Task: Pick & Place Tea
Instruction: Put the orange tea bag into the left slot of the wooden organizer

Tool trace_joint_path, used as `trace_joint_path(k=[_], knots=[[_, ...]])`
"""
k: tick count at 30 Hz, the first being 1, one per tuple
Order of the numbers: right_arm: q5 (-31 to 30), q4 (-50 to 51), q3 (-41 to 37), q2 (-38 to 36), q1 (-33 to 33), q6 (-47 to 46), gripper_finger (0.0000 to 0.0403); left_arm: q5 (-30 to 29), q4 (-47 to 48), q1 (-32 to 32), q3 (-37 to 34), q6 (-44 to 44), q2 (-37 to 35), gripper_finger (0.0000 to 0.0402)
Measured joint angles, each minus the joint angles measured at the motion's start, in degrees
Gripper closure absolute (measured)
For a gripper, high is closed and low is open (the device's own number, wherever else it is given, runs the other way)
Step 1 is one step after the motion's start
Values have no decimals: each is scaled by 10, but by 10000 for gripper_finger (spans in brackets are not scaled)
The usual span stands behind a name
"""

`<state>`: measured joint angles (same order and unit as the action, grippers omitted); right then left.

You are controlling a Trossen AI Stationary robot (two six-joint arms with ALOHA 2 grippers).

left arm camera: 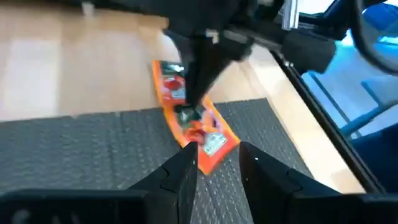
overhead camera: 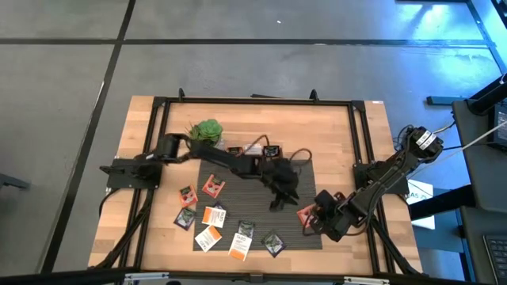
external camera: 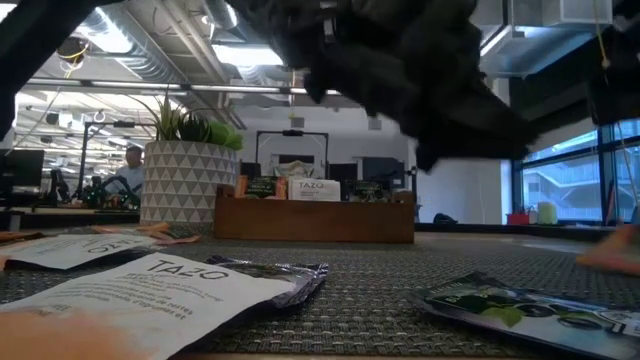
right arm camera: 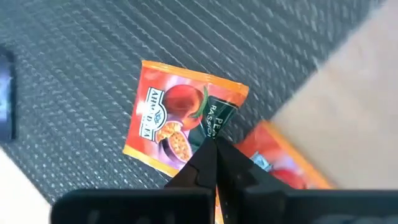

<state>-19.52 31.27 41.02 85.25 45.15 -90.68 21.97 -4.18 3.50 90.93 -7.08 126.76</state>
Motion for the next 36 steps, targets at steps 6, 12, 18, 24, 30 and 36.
trace_joint_path(k=[6,12,18,24,30,36], knots=[[-71,114,77,0,0,73,401,-9,84,-20,-19,30,-134,287],[-169,144,129,0,-5,177,402,-133,16,-4,-151,30,-272,286],[-256,96,140,0,-40,361,402,-177,-164,39,-311,-25,-318,287],[-263,-32,140,0,-85,604,403,-178,-207,67,-364,-92,-322,287],[-228,-135,140,0,-112,756,403,-224,-186,75,-365,-133,-322,291],[-205,-142,140,2,-133,773,403,-262,-153,65,-365,-149,-322,291]])
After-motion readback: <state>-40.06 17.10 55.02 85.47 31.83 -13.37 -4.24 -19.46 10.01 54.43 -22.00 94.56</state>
